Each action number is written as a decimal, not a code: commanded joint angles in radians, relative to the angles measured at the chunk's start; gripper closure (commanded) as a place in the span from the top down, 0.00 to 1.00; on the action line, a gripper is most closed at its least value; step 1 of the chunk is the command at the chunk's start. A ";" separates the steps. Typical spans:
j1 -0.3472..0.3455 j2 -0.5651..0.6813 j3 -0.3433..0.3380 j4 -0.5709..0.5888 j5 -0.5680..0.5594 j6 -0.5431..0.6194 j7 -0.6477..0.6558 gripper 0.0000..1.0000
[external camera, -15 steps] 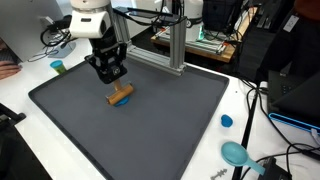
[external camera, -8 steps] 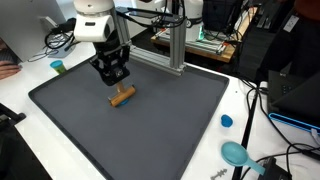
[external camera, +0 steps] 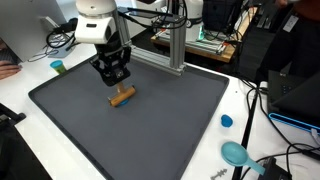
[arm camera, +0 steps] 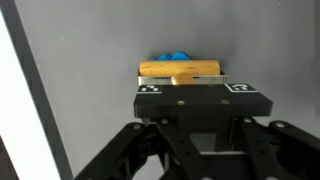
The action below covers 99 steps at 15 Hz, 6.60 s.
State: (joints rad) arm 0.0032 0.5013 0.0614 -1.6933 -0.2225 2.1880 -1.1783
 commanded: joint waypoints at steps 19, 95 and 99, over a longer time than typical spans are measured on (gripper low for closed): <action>-0.060 0.028 0.049 0.022 0.139 0.023 -0.027 0.22; -0.110 0.042 0.007 0.169 -0.013 -0.246 -0.047 0.22; -0.133 0.018 0.023 0.160 0.115 -0.223 -0.105 0.22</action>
State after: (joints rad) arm -0.1072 0.5554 0.0630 -1.4993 -0.1824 1.9387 -1.2411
